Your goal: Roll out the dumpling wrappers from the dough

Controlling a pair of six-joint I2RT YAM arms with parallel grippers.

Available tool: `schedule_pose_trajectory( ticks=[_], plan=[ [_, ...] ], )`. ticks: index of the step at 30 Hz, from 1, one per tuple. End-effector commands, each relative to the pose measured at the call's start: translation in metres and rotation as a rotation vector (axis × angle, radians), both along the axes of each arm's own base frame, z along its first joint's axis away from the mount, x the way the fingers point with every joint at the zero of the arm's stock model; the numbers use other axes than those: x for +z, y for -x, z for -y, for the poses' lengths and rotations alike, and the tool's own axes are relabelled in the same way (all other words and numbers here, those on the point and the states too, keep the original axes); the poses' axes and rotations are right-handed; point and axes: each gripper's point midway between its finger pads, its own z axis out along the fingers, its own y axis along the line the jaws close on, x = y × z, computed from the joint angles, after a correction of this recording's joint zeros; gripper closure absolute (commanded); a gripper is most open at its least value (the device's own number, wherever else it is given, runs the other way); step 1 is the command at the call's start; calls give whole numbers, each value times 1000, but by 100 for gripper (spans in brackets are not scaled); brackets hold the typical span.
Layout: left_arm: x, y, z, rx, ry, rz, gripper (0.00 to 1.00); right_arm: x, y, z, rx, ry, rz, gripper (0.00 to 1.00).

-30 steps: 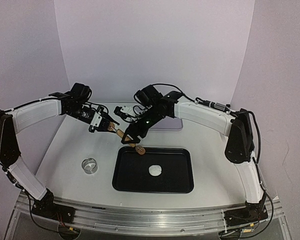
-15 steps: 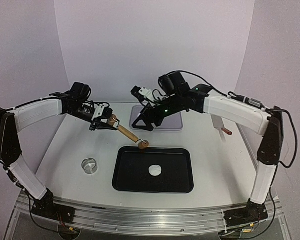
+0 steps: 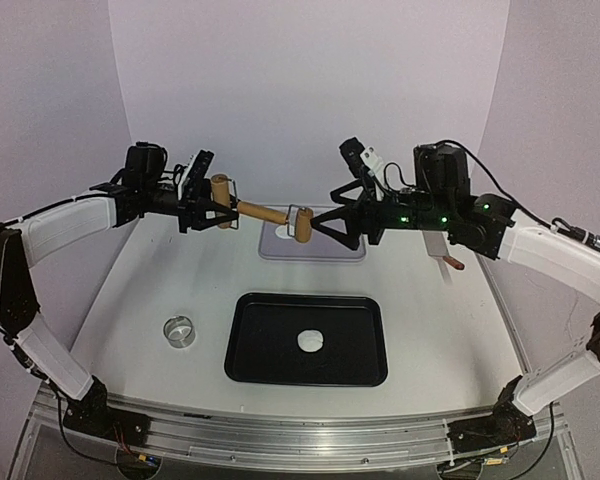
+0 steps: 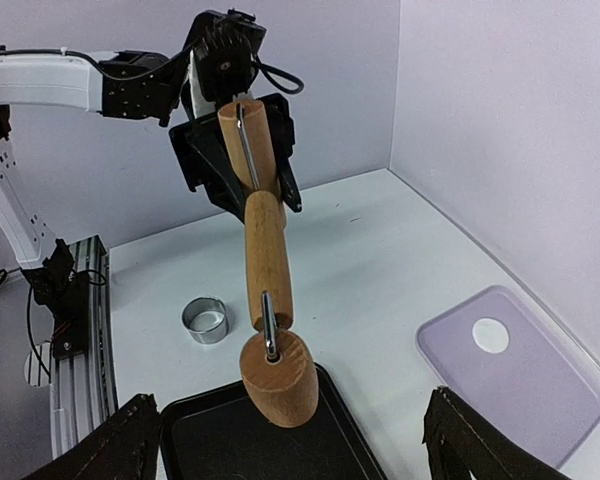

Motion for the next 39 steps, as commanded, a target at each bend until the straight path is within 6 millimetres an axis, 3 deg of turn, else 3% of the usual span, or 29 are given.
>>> schedule_pose_trajectory(
  ticks=[1,9,13,26,33,37,39],
  plan=[
    [58,18,-2,-38,120,6,100,13,-4,-17,43,-97,44,12],
    [68,28,-1,-52,140,33,100,28,-20,-58,144,-218,56,12],
    [72,30,-2,-51,146,46,100,33,-22,-71,193,-248,51,17],
    [77,31,-1,-56,164,45,100,37,-19,-86,256,-270,23,33],
    [84,30,-1,-52,179,34,100,29,-22,-86,243,-259,17,32],
    [83,31,-1,-54,178,33,100,37,-20,-86,245,-268,32,42],
    [82,30,-1,-55,175,32,100,42,-19,-86,246,-273,48,41]
  ],
)
